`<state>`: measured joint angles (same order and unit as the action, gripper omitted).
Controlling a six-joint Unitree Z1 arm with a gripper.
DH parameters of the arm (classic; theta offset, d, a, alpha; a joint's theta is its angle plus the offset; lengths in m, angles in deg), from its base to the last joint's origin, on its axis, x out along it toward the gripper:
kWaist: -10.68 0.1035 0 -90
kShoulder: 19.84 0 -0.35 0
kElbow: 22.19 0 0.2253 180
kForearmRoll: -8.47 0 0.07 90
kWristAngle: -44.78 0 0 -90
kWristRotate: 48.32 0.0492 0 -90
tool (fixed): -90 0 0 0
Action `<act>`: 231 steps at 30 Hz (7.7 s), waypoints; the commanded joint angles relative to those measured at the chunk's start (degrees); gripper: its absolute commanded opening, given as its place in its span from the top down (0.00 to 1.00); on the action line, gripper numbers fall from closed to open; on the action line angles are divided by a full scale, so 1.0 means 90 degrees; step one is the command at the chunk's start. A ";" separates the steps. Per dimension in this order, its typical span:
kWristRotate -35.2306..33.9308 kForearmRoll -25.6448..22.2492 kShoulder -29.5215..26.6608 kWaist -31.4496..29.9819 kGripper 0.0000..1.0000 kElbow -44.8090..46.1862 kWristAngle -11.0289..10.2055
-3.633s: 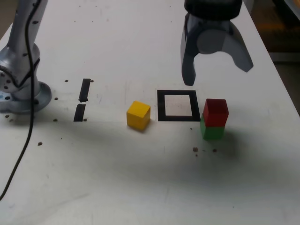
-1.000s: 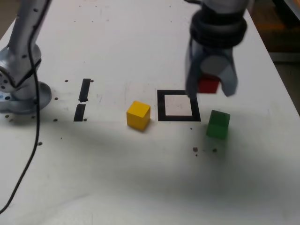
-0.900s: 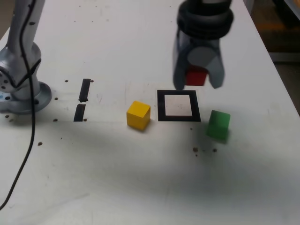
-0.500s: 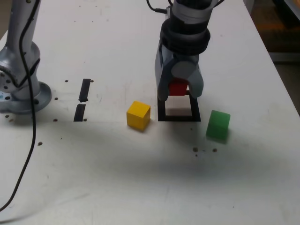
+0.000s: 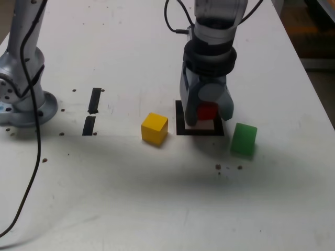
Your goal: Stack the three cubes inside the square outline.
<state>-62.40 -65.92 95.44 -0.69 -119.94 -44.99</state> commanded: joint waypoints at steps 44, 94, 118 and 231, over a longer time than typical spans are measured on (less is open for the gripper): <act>-0.0012 -0.0249 0.0031 0.0104 0.23 0.0259 -0.0039; 0.0466 -0.0905 -0.1903 -0.1580 0.01 0.1423 -0.0435; 0.0736 0.0859 -0.1316 -0.1608 0.03 0.2456 -0.0195; 0.0248 -0.1123 0.0088 -0.0089 0.64 -0.0907 0.0251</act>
<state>-60.22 -76.16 96.16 -1.66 -128.08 -42.64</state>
